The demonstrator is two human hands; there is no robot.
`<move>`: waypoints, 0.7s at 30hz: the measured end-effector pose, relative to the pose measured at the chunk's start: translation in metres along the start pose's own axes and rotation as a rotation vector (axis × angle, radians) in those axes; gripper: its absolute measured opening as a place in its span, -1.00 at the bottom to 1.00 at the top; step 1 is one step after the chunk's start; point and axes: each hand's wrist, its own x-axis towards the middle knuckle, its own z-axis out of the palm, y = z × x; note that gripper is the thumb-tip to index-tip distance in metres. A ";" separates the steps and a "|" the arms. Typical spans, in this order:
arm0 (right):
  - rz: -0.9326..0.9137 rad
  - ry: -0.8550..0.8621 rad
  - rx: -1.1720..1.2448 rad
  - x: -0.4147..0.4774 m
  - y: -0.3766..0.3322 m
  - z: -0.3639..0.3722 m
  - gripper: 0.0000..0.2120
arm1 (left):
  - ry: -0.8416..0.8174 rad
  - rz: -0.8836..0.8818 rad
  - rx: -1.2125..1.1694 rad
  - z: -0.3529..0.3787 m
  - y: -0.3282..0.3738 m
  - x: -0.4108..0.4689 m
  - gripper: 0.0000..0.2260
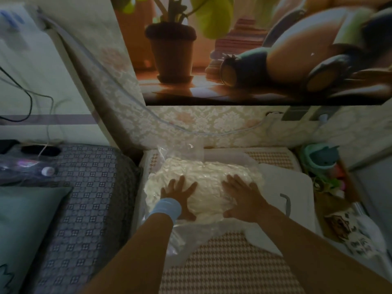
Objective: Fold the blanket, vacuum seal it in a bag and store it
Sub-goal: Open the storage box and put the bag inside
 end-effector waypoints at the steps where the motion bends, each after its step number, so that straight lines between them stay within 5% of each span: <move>1: -0.004 0.008 -0.072 0.002 0.002 0.003 0.01 | 0.016 0.008 0.062 -0.001 0.001 0.006 0.05; 13: -0.002 -0.004 -0.155 0.056 0.011 0.018 0.00 | -0.177 -0.020 0.121 -0.012 0.015 0.090 0.32; 21: -0.018 -0.081 -0.227 0.086 0.017 0.023 -0.05 | -0.272 0.033 0.045 -0.014 0.011 0.127 0.07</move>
